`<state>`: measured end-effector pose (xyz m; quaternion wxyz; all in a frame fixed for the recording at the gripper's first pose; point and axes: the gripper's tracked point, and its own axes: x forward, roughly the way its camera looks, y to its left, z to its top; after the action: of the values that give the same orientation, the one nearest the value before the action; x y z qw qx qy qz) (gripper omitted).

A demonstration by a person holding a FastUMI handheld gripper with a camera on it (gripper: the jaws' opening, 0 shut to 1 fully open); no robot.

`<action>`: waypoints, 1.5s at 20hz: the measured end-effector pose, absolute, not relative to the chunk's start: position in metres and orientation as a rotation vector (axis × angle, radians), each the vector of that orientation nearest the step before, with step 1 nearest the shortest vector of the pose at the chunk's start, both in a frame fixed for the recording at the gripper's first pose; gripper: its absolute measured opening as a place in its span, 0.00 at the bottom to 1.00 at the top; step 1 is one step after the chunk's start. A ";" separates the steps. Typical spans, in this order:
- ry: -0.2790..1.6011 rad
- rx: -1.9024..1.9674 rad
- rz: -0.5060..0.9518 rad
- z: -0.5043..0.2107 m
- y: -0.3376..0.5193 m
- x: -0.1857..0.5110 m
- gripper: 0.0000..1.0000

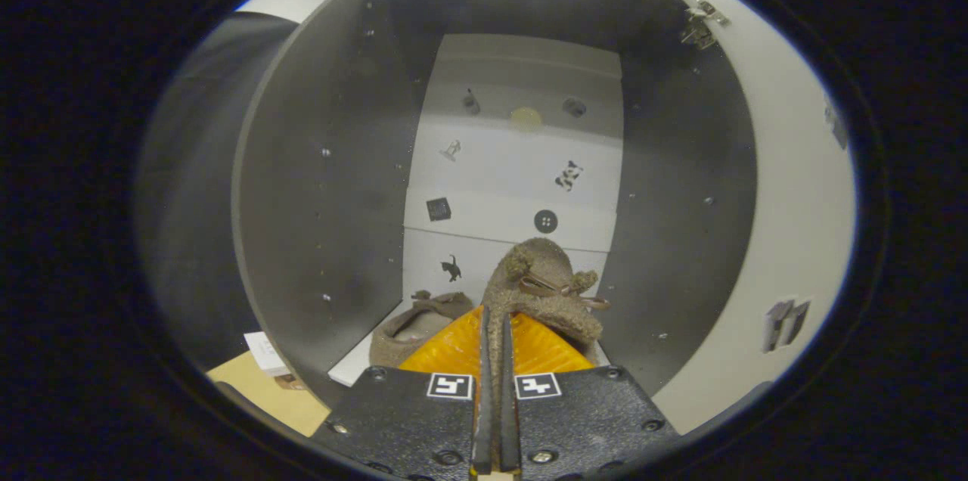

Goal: Open the shoe cabinet door, grab the shoes and put them into the shoe cabinet, then close the shoe cabinet door.

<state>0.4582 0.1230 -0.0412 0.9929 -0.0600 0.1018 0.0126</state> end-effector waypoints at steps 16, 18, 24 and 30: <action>0.281 -0.237 -0.027 -0.113 0.121 0.539 0.11; 0.273 -0.239 -0.051 -0.109 0.121 0.538 0.12; 0.168 -0.192 -0.074 -0.063 0.124 0.504 0.32; 0.134 -0.138 -0.085 -0.021 0.120 0.410 0.83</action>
<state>0.4103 0.1198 -0.0207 0.9945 -0.0688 0.0668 -0.0426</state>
